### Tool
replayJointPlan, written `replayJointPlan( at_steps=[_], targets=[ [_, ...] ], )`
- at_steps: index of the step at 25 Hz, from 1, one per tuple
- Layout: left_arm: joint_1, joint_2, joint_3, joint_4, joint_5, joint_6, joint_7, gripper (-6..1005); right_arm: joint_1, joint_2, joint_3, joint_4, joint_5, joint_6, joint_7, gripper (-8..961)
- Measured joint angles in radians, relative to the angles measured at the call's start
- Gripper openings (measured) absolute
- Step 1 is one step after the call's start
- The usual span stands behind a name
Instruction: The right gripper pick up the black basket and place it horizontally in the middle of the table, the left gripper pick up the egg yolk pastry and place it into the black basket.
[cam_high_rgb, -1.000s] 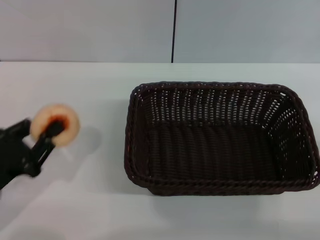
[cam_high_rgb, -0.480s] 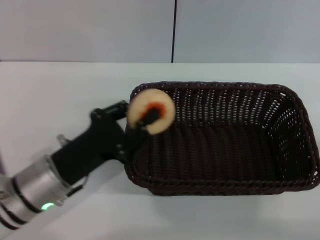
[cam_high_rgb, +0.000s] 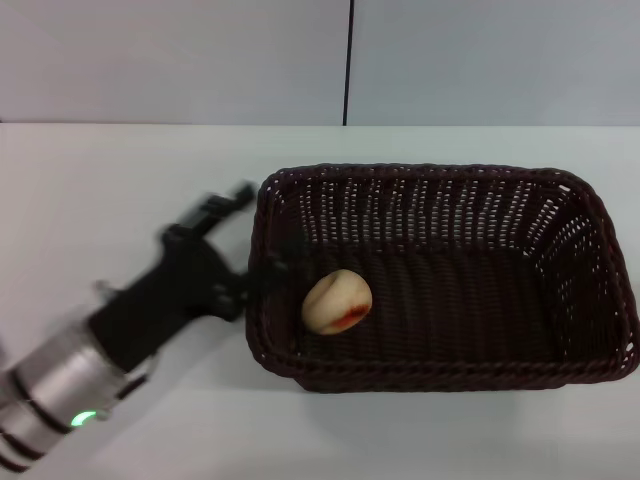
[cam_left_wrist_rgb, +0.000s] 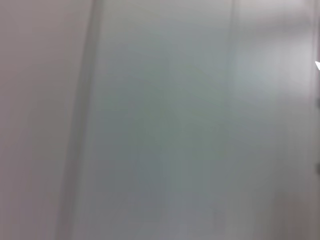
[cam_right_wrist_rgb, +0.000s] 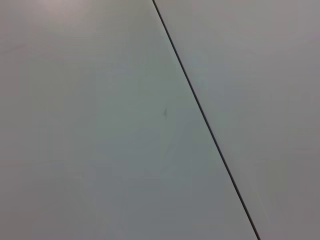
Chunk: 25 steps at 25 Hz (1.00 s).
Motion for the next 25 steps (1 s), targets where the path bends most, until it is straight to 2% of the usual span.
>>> replayJointPlan(
  at_steps=[2, 3, 4, 6, 7, 10, 13, 14, 18, 21, 25],
  targets=[
    [0.000, 0.000, 0.000, 0.000, 0.000, 0.000, 0.000, 604, 0.000, 0.000, 0.001, 0.001, 0.000, 0.001, 0.000, 684],
    [0.062, 0.002, -0.097, 0.046, -0.001, 0.027, -0.001, 639, 0.000, 0.000, 0.001, 0.002, 0.000, 0.002, -0.001, 684],
    [0.062, 0.002, -0.097, 0.046, -0.001, 0.027, -0.001, 674, 0.000, 0.000, 0.001, 0.004, 0.000, 0.004, -0.001, 684],
    [0.126, 0.000, -0.215, 0.083, -0.001, 0.047, 0.001, 743, -0.001, 0.000, 0.005, 0.019, 0.003, 0.005, -0.016, 684],
    [0.185, 0.001, -0.366, 0.094, -0.001, 0.037, 0.001, 859, 0.000, 0.000, 0.015, 0.043, 0.006, 0.003, -0.062, 684],
    [0.197, 0.001, -0.400, 0.097, -0.001, 0.032, 0.001, 858, 0.006, 0.000, 0.033, 0.078, 0.006, 0.000, -0.127, 684],
    [0.223, -0.001, -0.469, 0.104, -0.001, 0.016, 0.011, 856, 0.025, 0.002, 0.107, 0.162, 0.007, 0.002, -0.216, 684],
    [0.223, -0.001, -0.469, 0.104, -0.001, 0.016, 0.011, 855, 0.025, 0.002, 0.107, 0.162, 0.007, 0.002, -0.216, 684],
    [0.244, -0.002, -0.489, 0.104, -0.001, -0.006, 0.086, 855, 0.038, 0.005, 0.231, 0.243, 0.008, 0.007, -0.235, 684],
    [0.253, -0.003, -0.496, 0.099, -0.001, -0.020, 0.123, 855, 0.044, 0.006, 0.288, 0.274, 0.008, 0.009, -0.237, 684],
    [0.264, -0.004, -0.496, 0.094, -0.001, -0.039, 0.131, 855, 0.055, 0.006, 0.302, 0.282, 0.008, 0.020, -0.245, 684]
  ],
)
